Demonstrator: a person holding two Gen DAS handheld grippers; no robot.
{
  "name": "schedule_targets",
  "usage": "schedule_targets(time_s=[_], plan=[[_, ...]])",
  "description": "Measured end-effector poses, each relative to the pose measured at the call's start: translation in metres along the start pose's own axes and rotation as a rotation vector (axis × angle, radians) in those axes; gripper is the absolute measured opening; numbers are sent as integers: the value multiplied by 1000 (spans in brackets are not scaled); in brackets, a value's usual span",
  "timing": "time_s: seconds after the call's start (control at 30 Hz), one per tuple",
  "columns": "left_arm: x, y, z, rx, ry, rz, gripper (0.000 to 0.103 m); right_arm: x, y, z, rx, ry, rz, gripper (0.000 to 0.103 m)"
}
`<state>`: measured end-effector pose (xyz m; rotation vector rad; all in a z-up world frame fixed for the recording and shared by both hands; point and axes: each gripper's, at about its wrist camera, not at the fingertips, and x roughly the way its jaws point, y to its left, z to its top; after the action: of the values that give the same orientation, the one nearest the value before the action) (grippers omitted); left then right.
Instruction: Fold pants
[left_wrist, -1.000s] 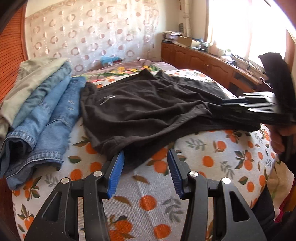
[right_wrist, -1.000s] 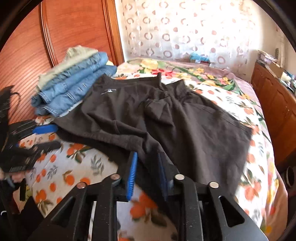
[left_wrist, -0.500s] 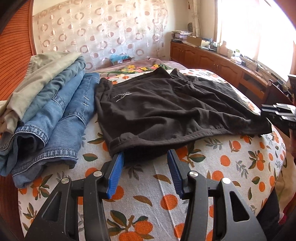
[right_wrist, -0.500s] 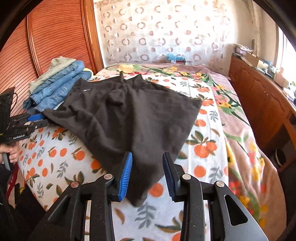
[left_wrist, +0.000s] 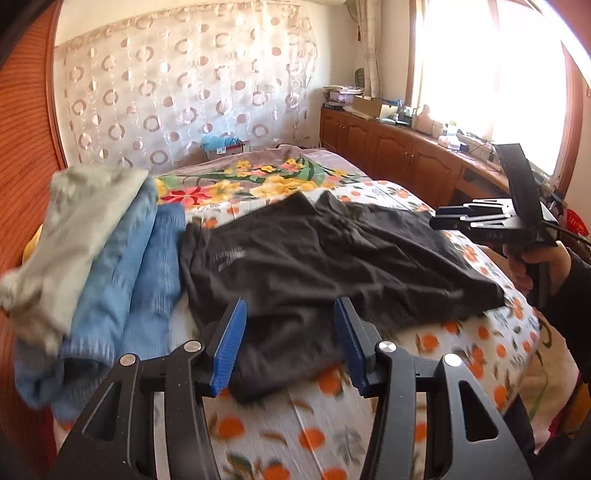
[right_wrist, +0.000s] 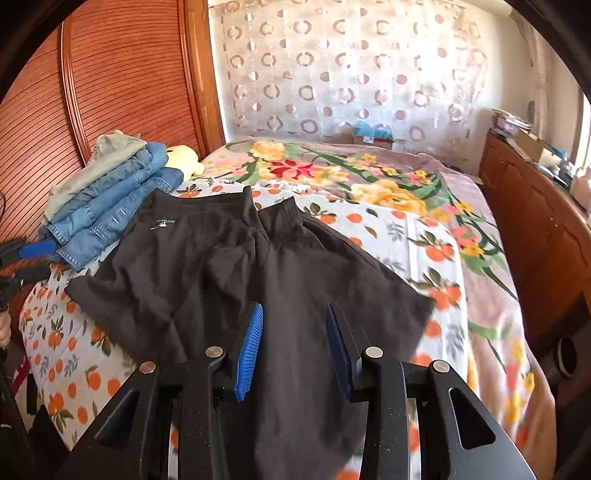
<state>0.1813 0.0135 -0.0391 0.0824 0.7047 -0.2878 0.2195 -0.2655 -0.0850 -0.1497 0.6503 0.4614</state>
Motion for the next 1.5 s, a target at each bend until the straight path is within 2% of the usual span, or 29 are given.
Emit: schedule_targets(time_s=[0.23, 0.5, 0.57, 0.6, 0.63, 0.67, 0.73, 0.83, 0.93, 1.03, 1.1, 1.17, 1.2, 1.23, 1.4, 1.5], plan=[[64, 1, 48, 2, 31, -26, 51, 50, -8, 25, -26, 51, 49, 40], [116, -5, 74, 7, 70, -42, 51, 99, -17, 40, -42, 127, 132, 40], [121, -6, 75, 9, 78, -41, 51, 105, -17, 43, -61, 137, 151, 32], [125, -6, 75, 10, 83, -42, 51, 108, -17, 45, -70, 144, 169, 24], [127, -6, 75, 10, 86, -42, 51, 110, -17, 46, -78, 150, 182, 10], [130, -5, 75, 11, 90, -40, 51, 111, -16, 46, -88, 153, 185, 5], [133, -5, 75, 15, 96, -38, 51, 110, -18, 48, -107, 145, 197, 4], [138, -1, 76, 13, 104, -29, 51, 99, -28, 58, -96, 65, 149, 4], [142, 4, 78, 4, 104, -22, 51, 85, -51, 72, -19, -53, 61, 4], [144, 6, 77, -8, 106, -17, 51, 98, -59, 73, -20, -18, 31, 4], [146, 8, 74, -10, 111, -15, 51, 115, -56, 68, -49, 44, -2, 4], [147, 9, 71, -8, 119, -9, 51, 127, -54, 65, -56, 93, 24, 4], [148, 9, 70, -8, 124, -5, 51, 127, -55, 64, -54, 95, 25, 10], [149, 10, 68, -9, 131, -1, 51, 126, -57, 64, -47, 95, 22, 16], [140, 13, 55, -3, 139, 18, 51, 99, -68, 62, 14, 70, 23, 20], [126, 11, 44, 4, 135, 26, 51, 67, -65, 44, 37, 53, 21, 22]])
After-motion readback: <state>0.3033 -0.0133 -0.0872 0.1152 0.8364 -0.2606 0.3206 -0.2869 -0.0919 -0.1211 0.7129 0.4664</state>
